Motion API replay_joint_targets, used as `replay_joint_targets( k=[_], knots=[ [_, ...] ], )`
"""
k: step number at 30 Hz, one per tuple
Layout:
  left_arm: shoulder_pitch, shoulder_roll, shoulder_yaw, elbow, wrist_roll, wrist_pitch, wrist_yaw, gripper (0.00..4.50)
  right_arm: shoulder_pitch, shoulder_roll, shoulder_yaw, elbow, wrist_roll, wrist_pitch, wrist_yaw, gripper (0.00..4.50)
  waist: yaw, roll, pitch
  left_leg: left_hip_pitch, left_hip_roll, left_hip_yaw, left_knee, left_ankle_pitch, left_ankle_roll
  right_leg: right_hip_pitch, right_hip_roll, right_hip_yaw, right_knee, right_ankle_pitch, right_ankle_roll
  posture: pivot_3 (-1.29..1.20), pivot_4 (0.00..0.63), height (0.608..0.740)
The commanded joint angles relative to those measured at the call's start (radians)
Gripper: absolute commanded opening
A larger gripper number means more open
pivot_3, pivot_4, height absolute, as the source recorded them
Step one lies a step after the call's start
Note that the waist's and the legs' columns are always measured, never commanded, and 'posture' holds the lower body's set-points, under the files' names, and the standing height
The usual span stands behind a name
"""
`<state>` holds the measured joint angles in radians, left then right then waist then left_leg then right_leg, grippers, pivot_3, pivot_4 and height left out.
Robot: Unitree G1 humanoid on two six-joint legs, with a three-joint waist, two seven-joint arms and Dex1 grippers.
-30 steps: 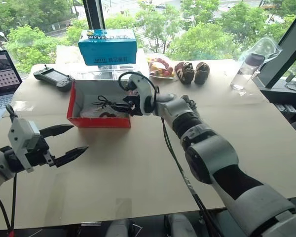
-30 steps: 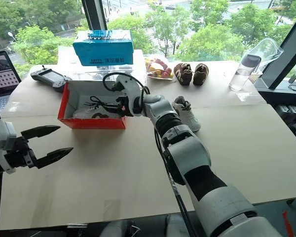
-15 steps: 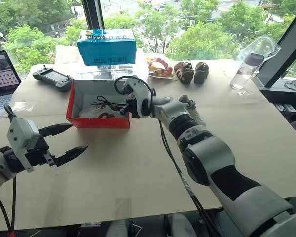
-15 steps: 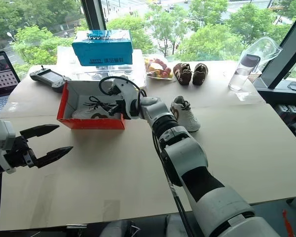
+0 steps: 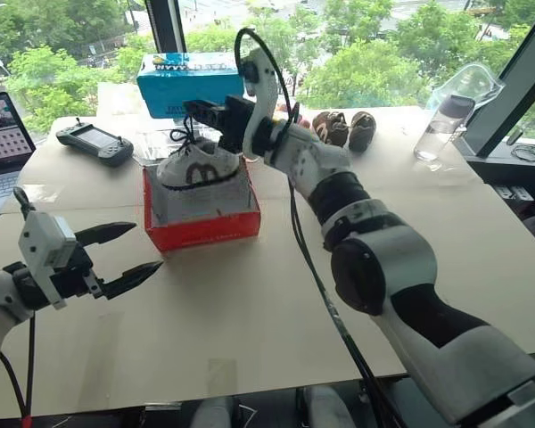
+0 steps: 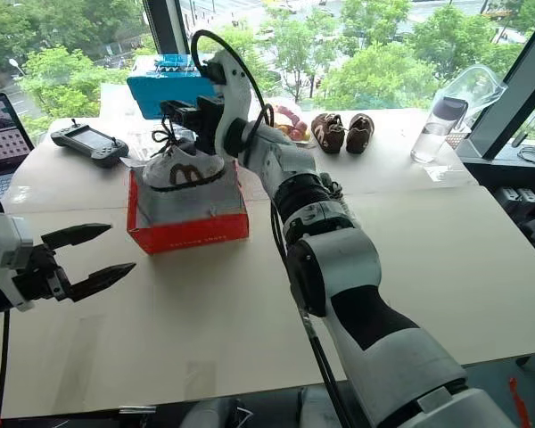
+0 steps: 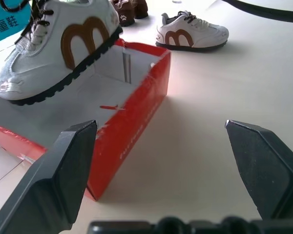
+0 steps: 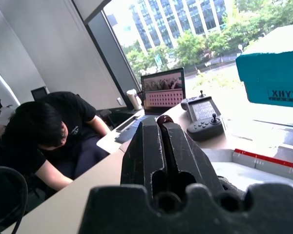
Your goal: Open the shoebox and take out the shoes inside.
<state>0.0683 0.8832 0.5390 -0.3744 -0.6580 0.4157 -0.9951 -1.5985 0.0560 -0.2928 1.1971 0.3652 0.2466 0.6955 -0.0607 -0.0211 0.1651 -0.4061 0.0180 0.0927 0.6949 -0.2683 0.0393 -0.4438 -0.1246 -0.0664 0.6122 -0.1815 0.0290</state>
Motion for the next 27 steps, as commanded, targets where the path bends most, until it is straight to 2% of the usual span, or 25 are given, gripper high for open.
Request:
replay_joint_targets(
  k=[1, 5, 13, 21, 27],
  knots=[
    [-0.017, 0.002, -0.002, -0.002, 0.005, -0.022, -0.003, 4.50, -0.040, 0.018, -0.030, -0.061, 0.038, -0.036, -0.019, 0.04, 0.000, 0.000, 0.000, 0.000, 0.000, 0.000, 0.000, 0.000, 0.000, 0.000, 0.000, 0.000, 0.000, 0.000, 0.000, 0.00, 0.150, 0.740],
    [-0.015, -0.005, -0.007, -0.010, 0.005, -0.022, -0.002, 4.50, -0.047, 0.006, -0.035, -0.098, 0.049, -0.024, -0.028, 0.04, -0.002, 0.000, 0.000, -0.001, 0.000, 0.000, 0.000, 0.000, 0.000, -0.001, 0.000, 0.000, 0.000, 0.000, 0.000, 0.00, 0.150, 0.740],
    [-0.017, -0.014, -0.020, -0.009, 0.004, -0.023, -0.011, 4.50, -0.052, -0.223, -0.053, -0.197, 0.048, 0.045, -0.089, 0.04, 0.021, 0.000, 0.000, -0.001, 0.000, -0.001, 0.000, 0.000, 0.000, 0.000, -0.001, -0.001, 0.000, 0.000, 0.000, 0.00, 0.150, 0.740],
    [-0.117, -0.019, -0.118, 0.062, 0.026, -0.045, -0.034, 4.50, 0.018, -0.424, -0.011, -0.303, 0.004, 0.120, -0.099, 0.04, 0.015, 0.000, 0.000, -0.001, -0.001, 0.001, 0.000, 0.000, 0.001, 0.000, -0.001, 0.000, 0.000, 0.000, 0.000, 0.00, 0.150, 0.740],
    [-0.183, -0.025, -0.175, 0.111, 0.040, -0.064, -0.057, 4.50, 0.108, -0.553, 0.037, -0.244, -0.097, 0.038, -0.145, 0.04, 0.015, 0.000, 0.000, -0.001, -0.001, 0.001, 0.000, 0.000, 0.001, 0.000, -0.001, 0.000, 0.000, 0.000, 0.000, 0.00, 0.150, 0.740]
  ],
)
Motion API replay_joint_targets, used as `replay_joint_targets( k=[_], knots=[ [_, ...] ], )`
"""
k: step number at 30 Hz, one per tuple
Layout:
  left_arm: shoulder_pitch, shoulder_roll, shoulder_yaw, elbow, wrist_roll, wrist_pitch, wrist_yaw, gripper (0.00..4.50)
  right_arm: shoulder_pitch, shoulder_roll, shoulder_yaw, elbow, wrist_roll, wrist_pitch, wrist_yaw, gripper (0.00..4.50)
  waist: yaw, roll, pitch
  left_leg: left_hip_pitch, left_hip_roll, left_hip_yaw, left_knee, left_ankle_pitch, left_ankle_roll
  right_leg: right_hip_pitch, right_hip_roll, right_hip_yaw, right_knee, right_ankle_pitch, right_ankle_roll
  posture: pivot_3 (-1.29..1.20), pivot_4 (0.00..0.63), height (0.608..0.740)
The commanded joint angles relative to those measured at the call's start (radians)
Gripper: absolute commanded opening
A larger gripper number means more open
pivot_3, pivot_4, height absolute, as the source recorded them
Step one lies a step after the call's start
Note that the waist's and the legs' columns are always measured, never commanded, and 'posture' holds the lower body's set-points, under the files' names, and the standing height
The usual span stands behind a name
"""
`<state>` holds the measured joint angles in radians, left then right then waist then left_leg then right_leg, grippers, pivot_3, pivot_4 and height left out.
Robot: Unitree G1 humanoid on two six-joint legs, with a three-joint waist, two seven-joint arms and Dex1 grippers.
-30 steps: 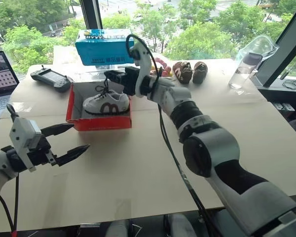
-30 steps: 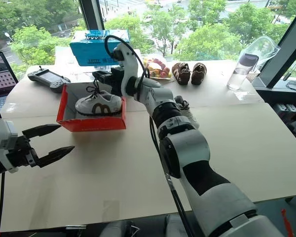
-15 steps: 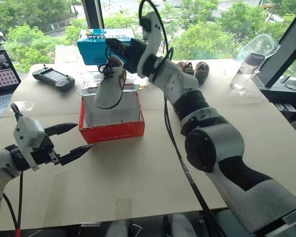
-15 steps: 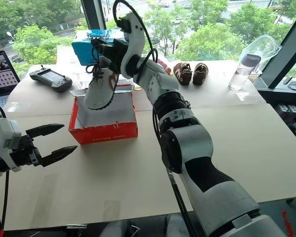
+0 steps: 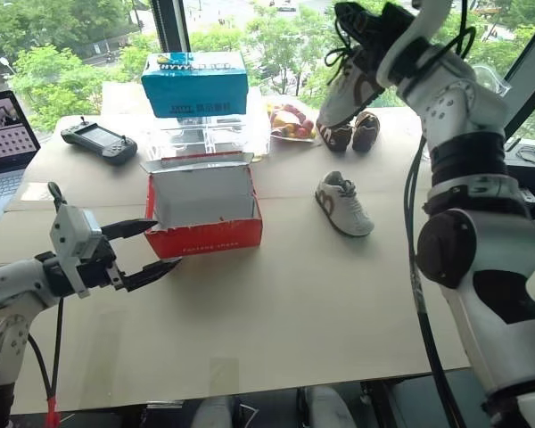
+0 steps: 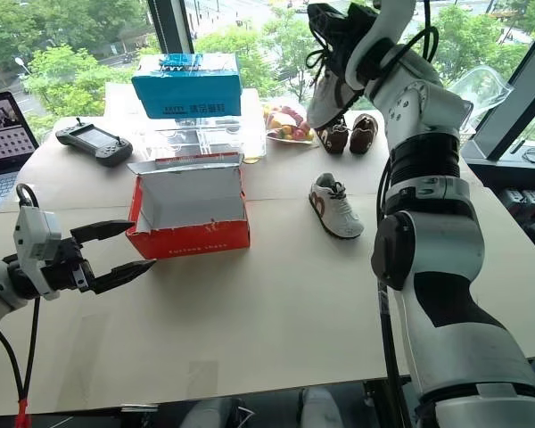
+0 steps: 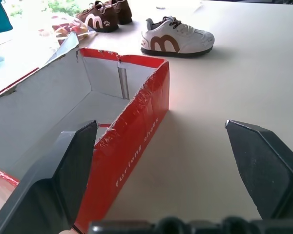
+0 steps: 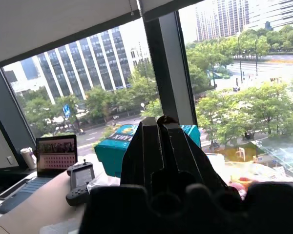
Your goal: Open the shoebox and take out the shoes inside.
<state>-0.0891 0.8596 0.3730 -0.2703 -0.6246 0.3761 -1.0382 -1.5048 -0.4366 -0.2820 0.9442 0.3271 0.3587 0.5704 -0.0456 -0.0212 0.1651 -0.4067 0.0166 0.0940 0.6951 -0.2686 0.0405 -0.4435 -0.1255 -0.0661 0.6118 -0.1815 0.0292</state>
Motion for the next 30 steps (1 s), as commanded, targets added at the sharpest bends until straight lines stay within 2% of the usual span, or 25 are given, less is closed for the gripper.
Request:
replay_joint_targets(
  k=[1, 5, 12, 20, 30],
  knots=[
    [-0.031, -0.002, -0.014, 0.013, 0.009, -0.028, -0.015, 4.50, 0.033, -0.082, 0.036, 0.033, -0.083, -0.102, -0.028, 0.04, 0.000, 0.000, 0.000, 0.000, 0.000, 0.000, 0.000, 0.000, 0.000, 0.000, 0.000, 0.000, 0.000, 0.000, 0.000, 0.00, 0.150, 0.740],
    [-0.048, -0.008, -0.029, 0.023, 0.013, -0.033, -0.020, 4.50, 0.107, -0.167, 0.075, 0.154, -0.186, -0.217, -0.121, 0.04, 0.001, 0.000, 0.000, 0.000, 0.000, 0.001, 0.000, 0.000, 0.000, 0.000, 0.000, 0.000, 0.000, 0.000, 0.000, 0.00, 0.150, 0.740],
    [-0.046, -0.007, -0.026, 0.025, 0.011, -0.031, -0.028, 4.50, 0.124, -0.213, 0.027, 0.239, -0.179, -0.286, -0.214, 0.04, -0.003, 0.005, 0.003, 0.000, 0.000, 0.002, 0.000, 0.000, 0.000, -0.001, 0.000, 0.002, 0.000, 0.000, 0.000, 0.00, 0.150, 0.740],
    [-0.051, -0.005, -0.027, 0.023, 0.008, -0.024, -0.029, 4.50, 0.185, -0.179, 0.065, 0.199, -0.203, -0.253, -0.175, 0.04, -0.002, 0.005, 0.003, 0.001, 0.001, 0.002, 0.000, 0.000, 0.000, 0.001, 0.000, 0.002, 0.000, 0.000, 0.000, 0.00, 0.150, 0.740],
    [-0.051, -0.002, -0.025, 0.020, 0.008, -0.018, -0.026, 4.50, 0.268, -0.207, 0.139, 0.141, -0.298, -0.267, -0.223, 0.04, 0.003, 0.005, 0.003, 0.001, 0.001, 0.001, 0.000, 0.000, 0.000, 0.001, 0.000, 0.001, -0.001, 0.000, 0.000, 0.00, 0.150, 0.740]
  ],
)
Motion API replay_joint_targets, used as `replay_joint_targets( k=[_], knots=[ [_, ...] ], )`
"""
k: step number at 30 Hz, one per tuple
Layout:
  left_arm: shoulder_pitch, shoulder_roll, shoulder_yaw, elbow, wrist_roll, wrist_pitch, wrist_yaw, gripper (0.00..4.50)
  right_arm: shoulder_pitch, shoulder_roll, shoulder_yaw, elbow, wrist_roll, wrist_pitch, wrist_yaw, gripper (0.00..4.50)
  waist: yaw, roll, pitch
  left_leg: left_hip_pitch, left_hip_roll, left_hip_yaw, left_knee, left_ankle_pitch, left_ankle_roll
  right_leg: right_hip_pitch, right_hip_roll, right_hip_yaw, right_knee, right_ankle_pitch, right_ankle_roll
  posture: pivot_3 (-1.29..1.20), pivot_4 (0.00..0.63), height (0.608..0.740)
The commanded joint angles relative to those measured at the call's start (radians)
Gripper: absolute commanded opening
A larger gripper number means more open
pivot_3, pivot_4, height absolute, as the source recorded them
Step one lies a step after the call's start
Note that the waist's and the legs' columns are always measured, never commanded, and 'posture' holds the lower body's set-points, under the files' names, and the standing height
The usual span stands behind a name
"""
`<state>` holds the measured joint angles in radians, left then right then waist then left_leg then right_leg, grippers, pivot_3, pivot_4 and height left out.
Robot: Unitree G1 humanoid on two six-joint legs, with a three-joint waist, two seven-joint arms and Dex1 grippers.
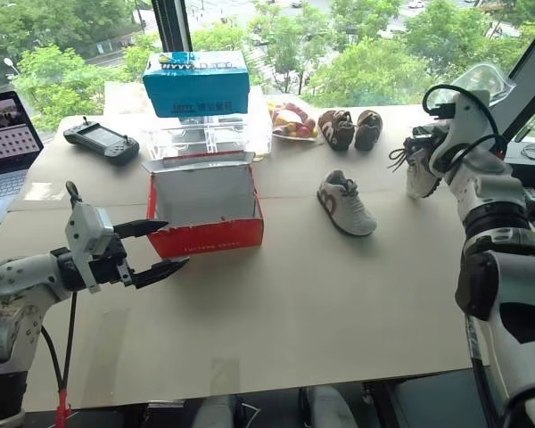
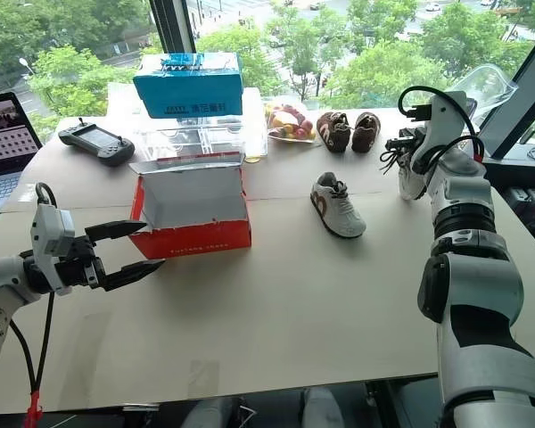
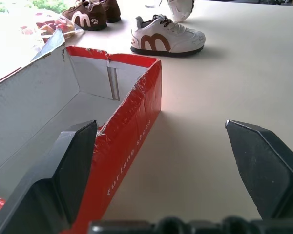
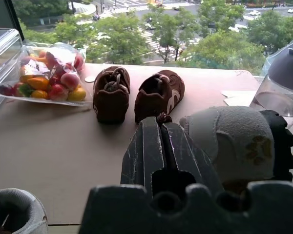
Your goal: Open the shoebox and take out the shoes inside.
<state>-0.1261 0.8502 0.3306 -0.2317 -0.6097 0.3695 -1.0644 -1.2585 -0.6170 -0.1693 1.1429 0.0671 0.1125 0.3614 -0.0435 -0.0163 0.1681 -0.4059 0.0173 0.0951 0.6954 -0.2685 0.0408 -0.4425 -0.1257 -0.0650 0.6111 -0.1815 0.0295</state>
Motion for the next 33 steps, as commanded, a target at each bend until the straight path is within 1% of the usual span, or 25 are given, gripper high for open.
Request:
replay_joint_targets(
  k=[1, 5, 9, 13, 18, 24, 27, 30, 33],
  knots=[
    [-0.014, 0.006, 0.018, -0.020, -0.006, -0.012, 0.001, 4.50, 0.030, -0.025, 0.024, -0.065, -0.037, -0.020, -0.016, 0.04, 0.001, 0.000, 0.000, 0.000, 0.000, 0.000, 0.000, 0.000, 0.000, 0.000, 0.000, 0.000, 0.000, 0.000, 0.000, 0.00, 0.150, 0.740],
    [-0.005, 0.006, 0.024, -0.027, -0.008, -0.010, 0.006, 4.50, 0.025, -0.039, 0.022, -0.096, -0.045, -0.020, -0.024, 0.04, 0.000, 0.000, 0.000, 0.001, 0.000, 0.000, 0.000, 0.000, 0.000, 0.001, 0.000, 0.000, 0.000, 0.000, 0.000, 0.00, 0.150, 0.740],
    [0.004, 0.006, 0.028, -0.032, -0.009, -0.009, 0.007, 4.50, -0.038, -0.076, 0.033, -0.108, -0.064, -0.032, -0.019, 0.04, -0.002, 0.001, 0.001, 0.000, 0.000, 0.000, 0.000, 0.000, 0.000, 0.000, 0.000, 0.001, 0.000, 0.000, 0.000, 0.00, 0.150, 0.740],
    [0.002, 0.001, 0.024, -0.033, -0.009, -0.009, 0.012, 4.50, -0.071, -0.077, 0.044, -0.111, -0.070, -0.026, -0.005, 0.04, -0.004, 0.001, 0.001, 0.001, 0.000, 0.000, 0.000, 0.000, 0.000, 0.000, 0.000, 0.001, 0.000, 0.000, 0.000, 0.00, 0.150, 0.740],
    [0.000, -0.004, 0.019, -0.031, -0.009, -0.012, 0.015, 4.50, -0.075, -0.068, 0.051, -0.122, -0.072, -0.020, 0.003, 0.04, 0.000, 0.001, 0.001, 0.001, 0.000, 0.000, 0.000, 0.000, 0.000, 0.001, 0.000, 0.001, 0.000, 0.000, 0.000, 0.00, 0.150, 0.740],
    [0.006, 0.000, 0.024, -0.033, -0.011, -0.009, 0.015, 4.50, -0.053, -0.048, 0.053, -0.159, -0.056, 0.012, 0.048, 0.04, 0.002, 0.001, 0.001, 0.000, 0.000, 0.000, 0.000, 0.000, 0.000, 0.000, 0.000, 0.000, 0.000, 0.000, 0.000, 0.00, 0.150, 0.740],
    [0.004, 0.002, 0.025, -0.032, -0.010, -0.010, 0.014, 4.50, -0.023, -0.035, 0.061, -0.169, -0.054, 0.037, 0.083, 0.04, 0.001, 0.001, 0.001, 0.000, 0.000, 0.000, 0.000, 0.000, 0.000, 0.001, 0.000, 0.000, 0.000, 0.000, 0.000, 0.00, 0.150, 0.740],
    [0.002, 0.003, 0.023, -0.032, -0.010, -0.010, 0.012, 4.50, 0.037, -0.021, 0.105, -0.165, -0.087, 0.045, 0.117, 0.04, 0.001, 0.001, 0.001, 0.001, 0.000, 0.000, 0.001, 0.000, 0.000, 0.001, 0.000, 0.000, 0.000, 0.000, 0.000, 0.00, 0.150, 0.740],
    [0.002, 0.006, 0.026, -0.033, -0.011, -0.009, 0.010, 4.50, 0.063, -0.023, 0.093, -0.168, -0.074, 0.063, 0.116, 0.04, 0.001, 0.001, 0.001, 0.001, 0.000, 0.000, 0.001, 0.000, 0.000, 0.002, 0.000, 0.000, 0.000, 0.000, 0.000, 0.00, 0.150, 0.740]
  ],
)
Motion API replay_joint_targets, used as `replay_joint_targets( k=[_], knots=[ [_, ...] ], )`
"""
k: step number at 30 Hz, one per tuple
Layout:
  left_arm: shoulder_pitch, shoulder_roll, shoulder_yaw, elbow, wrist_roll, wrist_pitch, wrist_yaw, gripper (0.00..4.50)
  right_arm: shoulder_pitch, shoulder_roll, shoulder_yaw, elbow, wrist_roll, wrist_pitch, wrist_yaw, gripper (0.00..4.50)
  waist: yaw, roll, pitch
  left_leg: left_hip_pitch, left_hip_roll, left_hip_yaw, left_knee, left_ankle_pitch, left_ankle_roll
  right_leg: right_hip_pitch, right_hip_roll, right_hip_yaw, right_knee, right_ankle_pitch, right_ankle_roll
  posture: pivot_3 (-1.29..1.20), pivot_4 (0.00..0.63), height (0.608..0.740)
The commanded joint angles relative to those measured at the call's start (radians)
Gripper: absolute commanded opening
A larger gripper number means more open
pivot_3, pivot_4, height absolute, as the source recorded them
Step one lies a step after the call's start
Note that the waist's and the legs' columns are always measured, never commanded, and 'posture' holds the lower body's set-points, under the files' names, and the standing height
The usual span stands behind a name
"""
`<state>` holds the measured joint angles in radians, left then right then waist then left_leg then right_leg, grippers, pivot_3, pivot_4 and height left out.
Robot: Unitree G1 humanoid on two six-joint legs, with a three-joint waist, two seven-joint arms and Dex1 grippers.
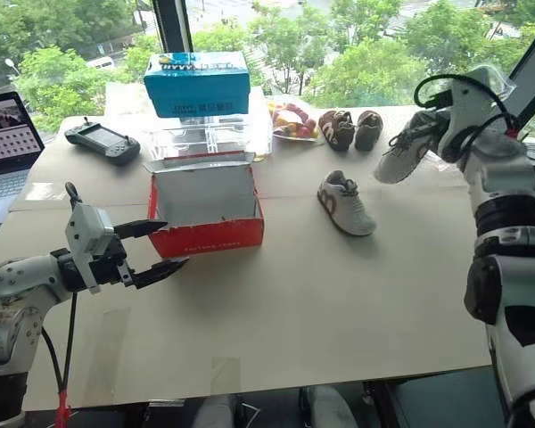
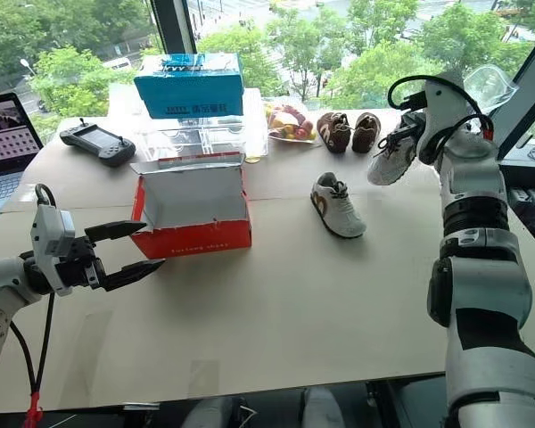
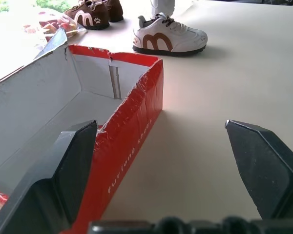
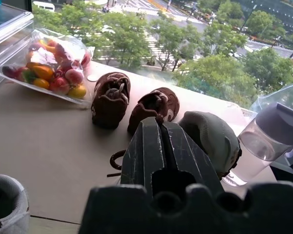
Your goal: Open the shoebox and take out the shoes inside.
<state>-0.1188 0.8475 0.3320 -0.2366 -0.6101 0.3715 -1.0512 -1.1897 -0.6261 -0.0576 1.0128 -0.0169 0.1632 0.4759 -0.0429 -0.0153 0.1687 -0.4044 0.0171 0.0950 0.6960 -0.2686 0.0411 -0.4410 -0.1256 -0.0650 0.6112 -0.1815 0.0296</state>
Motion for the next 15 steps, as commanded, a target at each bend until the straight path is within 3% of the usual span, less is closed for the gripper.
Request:
replay_joint_targets(
  k=[1, 11, 15],
  knots=[
    [-0.005, 0.010, 0.026, -0.029, -0.011, -0.010, -0.005, 4.50, -0.007, -0.020, -0.028, -0.045, 0.016, 0.013, -0.006, 0.04, 0.000, 0.000, 0.000, -0.001, 0.000, 0.000, 0.000, 0.000, 0.000, -0.001, 0.000, 0.000, 0.000, 0.000, 0.000, 0.00, 0.150, 0.740],
    [-0.012, 0.005, 0.016, -0.027, -0.010, -0.010, -0.003, 4.50, -0.059, -0.062, -0.059, -0.136, 0.031, 0.061, -0.004, 0.04, -0.004, 0.000, 0.000, 0.000, 0.000, 0.000, 0.000, 0.000, 0.000, -0.001, 0.000, 0.001, 0.000, 0.000, 0.000, 0.00, 0.150, 0.740],
    [-0.019, 0.004, 0.011, -0.023, -0.010, -0.012, -0.004, 4.50, 0.007, -0.058, -0.022, -0.219, 0.020, 0.153, 0.044, 0.04, -0.001, 0.000, 0.000, 0.000, 0.000, 0.000, 0.000, 0.000, 0.000, -0.001, 0.000, 0.001, 0.000, 0.000, 0.000, 0.00, 0.150, 0.740]
  ],
)
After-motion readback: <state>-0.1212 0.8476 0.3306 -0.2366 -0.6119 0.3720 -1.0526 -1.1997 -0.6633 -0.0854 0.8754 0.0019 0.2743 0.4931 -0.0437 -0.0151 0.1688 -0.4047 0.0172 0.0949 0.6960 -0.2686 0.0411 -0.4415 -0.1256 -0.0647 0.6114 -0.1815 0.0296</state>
